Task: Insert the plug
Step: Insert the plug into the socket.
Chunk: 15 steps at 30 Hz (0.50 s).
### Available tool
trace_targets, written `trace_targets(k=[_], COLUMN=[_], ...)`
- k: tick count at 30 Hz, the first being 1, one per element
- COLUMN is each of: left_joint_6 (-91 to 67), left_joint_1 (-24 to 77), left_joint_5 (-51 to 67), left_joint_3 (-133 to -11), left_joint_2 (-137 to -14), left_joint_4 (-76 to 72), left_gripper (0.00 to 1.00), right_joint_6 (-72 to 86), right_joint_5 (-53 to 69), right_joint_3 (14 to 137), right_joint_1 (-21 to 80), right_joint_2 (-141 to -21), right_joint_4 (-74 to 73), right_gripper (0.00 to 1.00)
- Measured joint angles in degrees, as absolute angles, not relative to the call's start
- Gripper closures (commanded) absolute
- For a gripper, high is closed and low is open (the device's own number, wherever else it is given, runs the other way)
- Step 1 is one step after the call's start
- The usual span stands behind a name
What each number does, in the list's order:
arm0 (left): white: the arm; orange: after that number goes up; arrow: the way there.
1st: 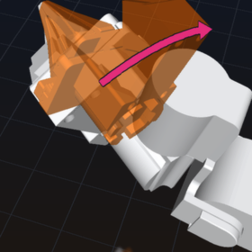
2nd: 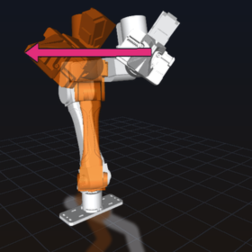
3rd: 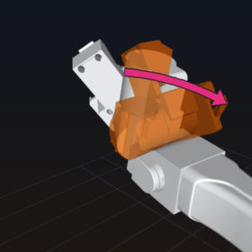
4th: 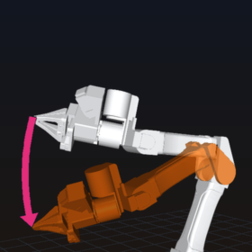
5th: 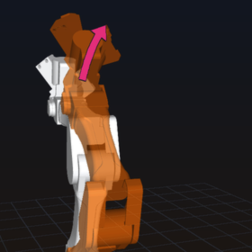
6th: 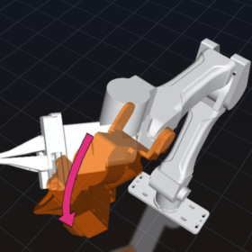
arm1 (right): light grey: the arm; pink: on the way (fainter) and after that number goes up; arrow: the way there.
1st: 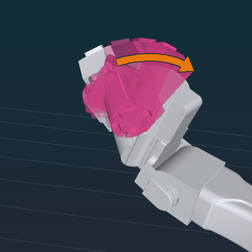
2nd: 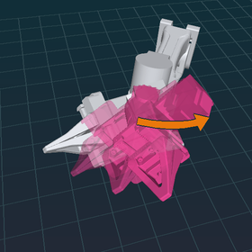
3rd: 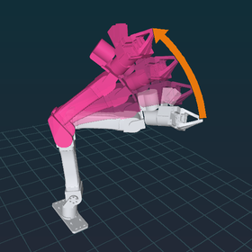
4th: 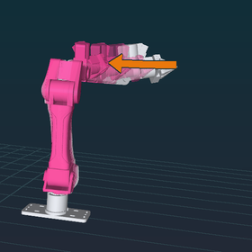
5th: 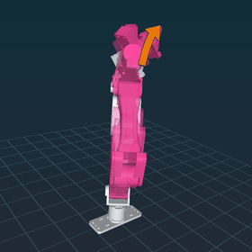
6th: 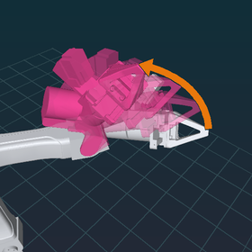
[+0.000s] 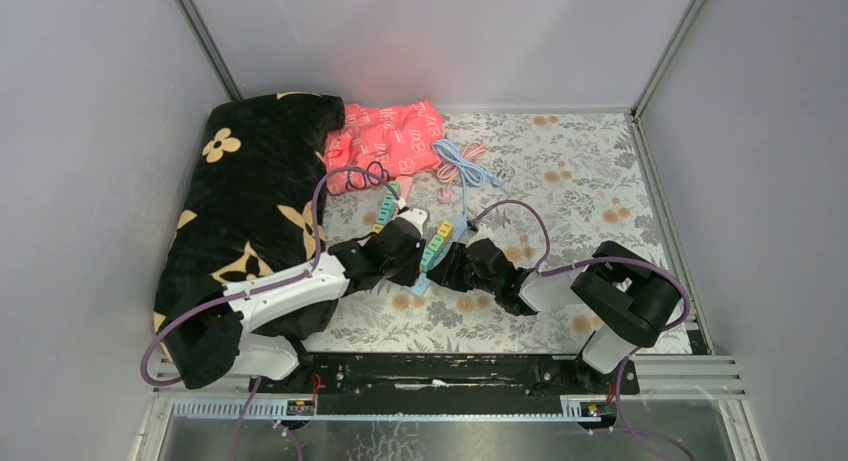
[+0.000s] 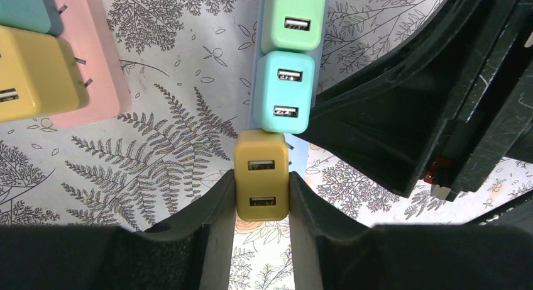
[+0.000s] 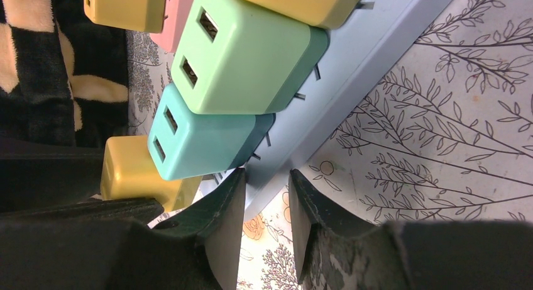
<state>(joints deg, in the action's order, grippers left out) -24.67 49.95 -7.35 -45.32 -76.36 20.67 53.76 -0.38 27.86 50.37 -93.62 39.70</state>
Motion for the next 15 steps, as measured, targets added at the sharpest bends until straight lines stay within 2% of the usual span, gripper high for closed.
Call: trace_targets(k=[15], left_joint_6=[-24.71], left_joint_1=[51.44], left_joint_5=[-9.08], left_joint_3=[-46.13], left_joint_2=[-77.19], left_joint_4=[21.23], left_gripper=[1.00], right_joint_6=[53.65], right_joint_5=[-0.36], right_joint_3=[27.86], right_joint_1=[50.37], right_joint_2=[-93.62], right_joint_4=[39.72], right_gripper=[0.62])
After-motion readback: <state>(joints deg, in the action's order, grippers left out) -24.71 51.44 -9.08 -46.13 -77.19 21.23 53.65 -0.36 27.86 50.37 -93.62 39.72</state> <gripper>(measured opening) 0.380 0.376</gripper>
